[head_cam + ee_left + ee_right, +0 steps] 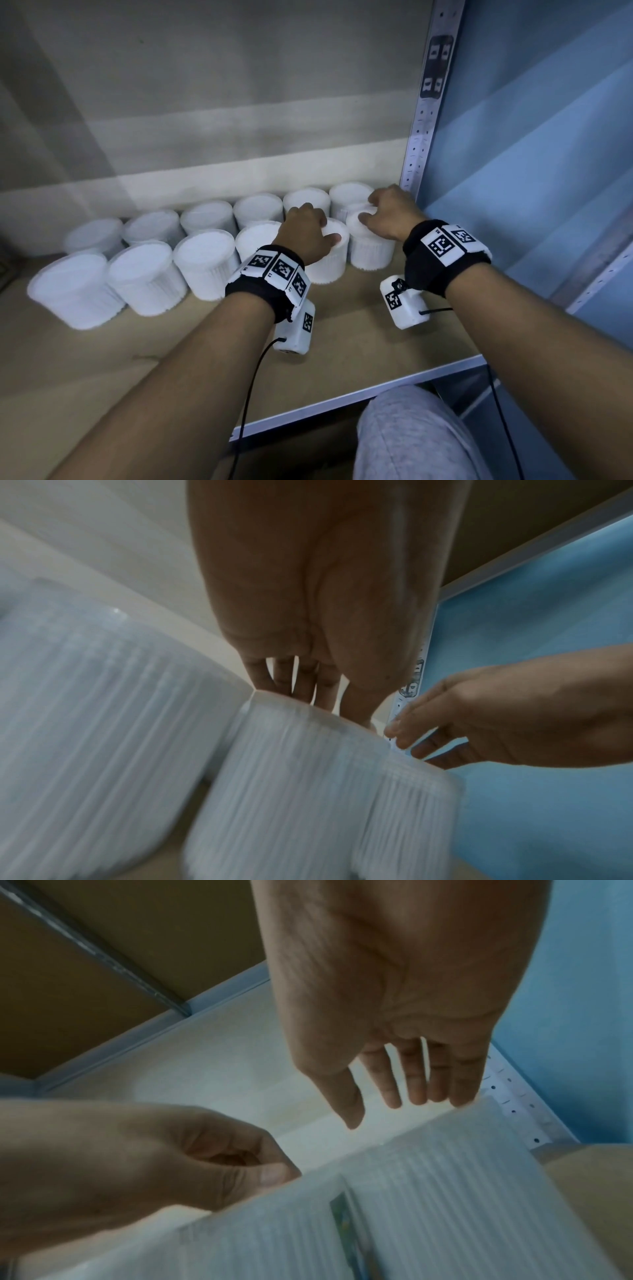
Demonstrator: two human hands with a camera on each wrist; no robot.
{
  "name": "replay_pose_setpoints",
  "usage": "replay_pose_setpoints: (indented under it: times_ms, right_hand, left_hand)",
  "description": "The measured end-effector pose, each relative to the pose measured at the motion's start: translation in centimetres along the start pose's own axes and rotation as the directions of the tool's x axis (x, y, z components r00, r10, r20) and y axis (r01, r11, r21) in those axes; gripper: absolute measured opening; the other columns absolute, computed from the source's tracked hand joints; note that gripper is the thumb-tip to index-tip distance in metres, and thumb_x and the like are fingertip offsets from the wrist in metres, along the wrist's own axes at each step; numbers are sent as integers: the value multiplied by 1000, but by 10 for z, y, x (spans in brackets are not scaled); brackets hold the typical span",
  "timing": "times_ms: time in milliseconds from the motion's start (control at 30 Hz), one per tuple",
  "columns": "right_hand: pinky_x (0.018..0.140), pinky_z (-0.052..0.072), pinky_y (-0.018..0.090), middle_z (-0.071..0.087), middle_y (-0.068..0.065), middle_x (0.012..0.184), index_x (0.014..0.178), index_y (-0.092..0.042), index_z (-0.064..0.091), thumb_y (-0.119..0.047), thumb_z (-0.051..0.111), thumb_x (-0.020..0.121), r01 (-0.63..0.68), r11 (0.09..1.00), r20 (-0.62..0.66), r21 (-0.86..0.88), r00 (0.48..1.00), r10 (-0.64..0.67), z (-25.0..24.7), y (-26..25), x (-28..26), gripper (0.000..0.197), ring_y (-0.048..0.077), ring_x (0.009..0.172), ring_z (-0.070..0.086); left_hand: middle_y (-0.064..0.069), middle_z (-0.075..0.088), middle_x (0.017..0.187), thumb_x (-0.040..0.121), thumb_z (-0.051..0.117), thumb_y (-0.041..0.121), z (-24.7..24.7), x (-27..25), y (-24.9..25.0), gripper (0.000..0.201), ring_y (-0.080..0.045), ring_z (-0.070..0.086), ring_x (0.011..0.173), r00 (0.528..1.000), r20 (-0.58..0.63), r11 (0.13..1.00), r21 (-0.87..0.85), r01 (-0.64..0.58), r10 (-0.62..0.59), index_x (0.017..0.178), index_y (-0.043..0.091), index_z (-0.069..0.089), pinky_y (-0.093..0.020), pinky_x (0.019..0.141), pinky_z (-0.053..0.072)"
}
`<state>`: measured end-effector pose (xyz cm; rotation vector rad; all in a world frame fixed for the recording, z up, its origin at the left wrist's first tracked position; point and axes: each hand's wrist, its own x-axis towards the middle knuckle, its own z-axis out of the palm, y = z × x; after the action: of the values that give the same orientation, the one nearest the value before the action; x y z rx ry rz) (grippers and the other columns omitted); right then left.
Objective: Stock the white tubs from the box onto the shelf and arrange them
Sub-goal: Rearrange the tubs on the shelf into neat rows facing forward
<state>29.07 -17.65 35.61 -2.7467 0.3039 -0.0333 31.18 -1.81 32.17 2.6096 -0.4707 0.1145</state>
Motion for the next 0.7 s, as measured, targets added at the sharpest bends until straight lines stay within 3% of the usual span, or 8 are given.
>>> replay_pose_setpoints:
  times_ms: [133,400,600,700]
  right_hand:
    - [105,34,36,35,17,143,136,-6,45,-47,52,92,-13,992,82,-128,996,23,3,3,-5,61,33,132,35]
    - [106,33,36,39,14,142,139,-8,45,-48,51,93,28,981,78,-192,997,-13,1,4,0,61,32,130,40]
    - [112,34,39,44,-4,146,134,-33,49,-46,60,85,81,969,146,-235,988,-47,0,6,12,52,23,132,45]
    - [110,39,37,45,-7,146,128,-40,53,-33,62,83,77,975,178,-209,983,-39,-1,9,17,47,22,130,48]
  left_hand:
    - [-13,53,124,86,64,35,0,0,0,44,-29,46,121,1000,3,1000,7,-3,3,117,6,58,-38,100,42]
    - [-12,53,125,86,63,36,1,-1,0,44,-29,46,121,1000,8,1000,12,-2,1,118,6,58,-37,99,41]
    - [-13,53,124,86,63,36,-1,-2,1,44,-30,45,121,1000,4,1000,21,-10,10,118,5,58,-37,99,41]
    - [-14,53,124,86,63,36,-1,-2,1,44,-30,45,121,1000,5,1000,19,-6,6,118,6,58,-37,99,41]
